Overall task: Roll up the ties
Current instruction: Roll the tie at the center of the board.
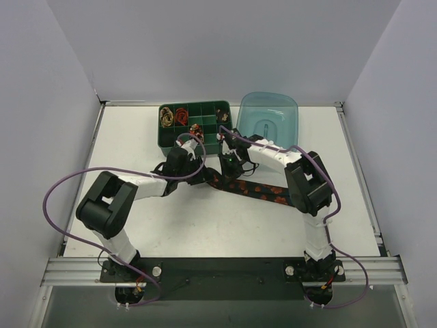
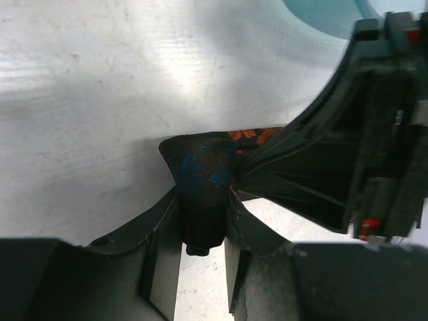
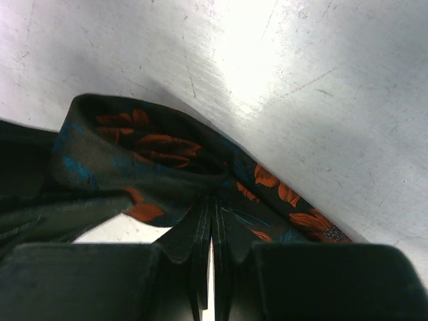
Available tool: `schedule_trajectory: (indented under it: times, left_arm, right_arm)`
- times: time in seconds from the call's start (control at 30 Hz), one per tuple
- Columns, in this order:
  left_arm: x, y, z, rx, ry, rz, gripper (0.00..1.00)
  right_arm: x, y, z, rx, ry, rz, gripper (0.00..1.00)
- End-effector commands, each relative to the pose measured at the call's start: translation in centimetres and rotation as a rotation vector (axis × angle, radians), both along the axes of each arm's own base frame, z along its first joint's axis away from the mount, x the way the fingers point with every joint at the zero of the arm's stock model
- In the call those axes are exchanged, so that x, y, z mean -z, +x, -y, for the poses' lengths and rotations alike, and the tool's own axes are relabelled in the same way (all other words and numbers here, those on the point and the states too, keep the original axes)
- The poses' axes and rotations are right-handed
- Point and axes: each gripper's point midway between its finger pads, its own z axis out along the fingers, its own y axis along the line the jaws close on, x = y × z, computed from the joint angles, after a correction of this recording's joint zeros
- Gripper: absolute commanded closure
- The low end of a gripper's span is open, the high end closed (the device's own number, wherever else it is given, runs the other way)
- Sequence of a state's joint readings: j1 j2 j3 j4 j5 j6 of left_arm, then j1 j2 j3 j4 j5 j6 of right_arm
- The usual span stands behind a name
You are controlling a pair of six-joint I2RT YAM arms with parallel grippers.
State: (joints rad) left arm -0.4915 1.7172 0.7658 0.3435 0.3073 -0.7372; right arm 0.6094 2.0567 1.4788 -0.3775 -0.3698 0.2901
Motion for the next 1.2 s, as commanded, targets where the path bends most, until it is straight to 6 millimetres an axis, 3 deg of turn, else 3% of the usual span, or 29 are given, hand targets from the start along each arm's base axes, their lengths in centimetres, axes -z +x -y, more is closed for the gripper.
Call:
schedule_trajectory:
  times: [0.0, 0.17, 0.37, 0.73, 1.0, 1.17]
  left_arm:
    - [-3.1, 0.5, 1.0, 0.051, 0.107, 0.096, 0.65]
    - [-4.8, 0.3, 2.9, 0.092, 0.227, 0.168, 0.65]
    - [-5.3, -0.8, 4.3, 0.126, 0.322, 0.184, 0.65]
    - [-5.1, -1.0, 5.5, 0.142, 0.474, 0.214, 0.65]
    - [-4.5, -1.8, 4.2, 0.117, 0.500, 0.193, 0.65]
    - [-3.8, -2.4, 1.7, 0.073, 0.581, 0.171, 0.65]
  right_arm:
    - [0.3, 0.1, -0.4, 0.006, -0.012, -0.009, 1.00]
    - [0.9, 0.3, -0.9, 0.006, -0.006, -0.019, 1.00]
    - [1.1, 0.1, -1.3, 0.004, 0.011, -0.030, 1.00]
    - [1.0, -1.2, -1.7, -0.020, 0.033, -0.051, 1.00]
    - [0.1, -3.1, -2.0, -0.059, 0.051, -0.061, 1.00]
    - [-2.6, -2.8, -1.4, -0.045, 0.075, -0.011, 1.00]
